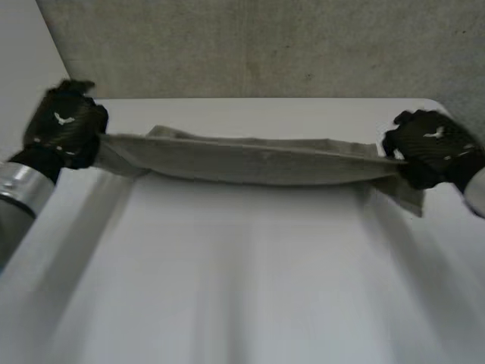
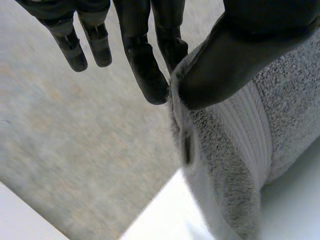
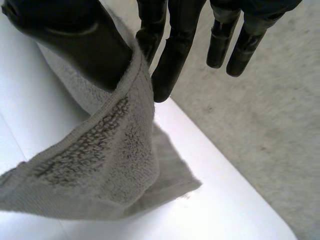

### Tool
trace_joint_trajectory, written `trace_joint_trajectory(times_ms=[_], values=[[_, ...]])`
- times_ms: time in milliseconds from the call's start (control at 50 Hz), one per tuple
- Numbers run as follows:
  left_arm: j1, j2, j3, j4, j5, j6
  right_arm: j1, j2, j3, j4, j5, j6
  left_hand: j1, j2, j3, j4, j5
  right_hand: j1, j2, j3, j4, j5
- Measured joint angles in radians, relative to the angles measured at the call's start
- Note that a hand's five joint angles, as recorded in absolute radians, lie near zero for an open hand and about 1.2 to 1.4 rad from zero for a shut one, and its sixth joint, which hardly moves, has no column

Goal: Fold the towel.

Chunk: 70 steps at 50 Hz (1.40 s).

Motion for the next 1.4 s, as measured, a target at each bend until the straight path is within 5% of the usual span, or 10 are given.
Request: trace_joint_trajectory(times_ms=[120,200,600,960,1400], values=[[0.091,0.188,-0.059,-0.101,0.066,-0.071,-0.093,-0.141,-0.002,0.154,-0.096,0.000,0.000,0.000,0.000,0.000,0.000,0.000,0.000,0.000,0.000,0.000],[0.120,0.203,-0.058,-0.150,0.097,-0.107,-0.121,-0.117,-0.032,0.194,-0.133,-0.015,0.000,0.004,0.000,0.000,0.005,0.000,0.000,0.000,0.000,0.000],[-0.016,-0.399,0.321,-0.225,0.012,-0.049,0.023,0.454,-0.430,0.204,0.066,-0.162,0.000,0.007,0.000,0.000,0.021,0.000,0.011,0.000,0.000,0.011],[-0.035,-0.652,0.654,-0.259,-0.086,-0.035,0.069,0.684,-0.648,0.069,0.095,-0.149,0.000,0.006,0.000,0.000,0.021,0.000,0.011,0.000,0.000,0.014],[-0.064,-0.826,0.839,-0.251,-0.093,-0.034,0.091,0.781,-0.754,0.050,0.138,-0.140,0.000,0.007,0.000,0.000,0.022,0.000,0.011,0.000,0.000,0.020]])
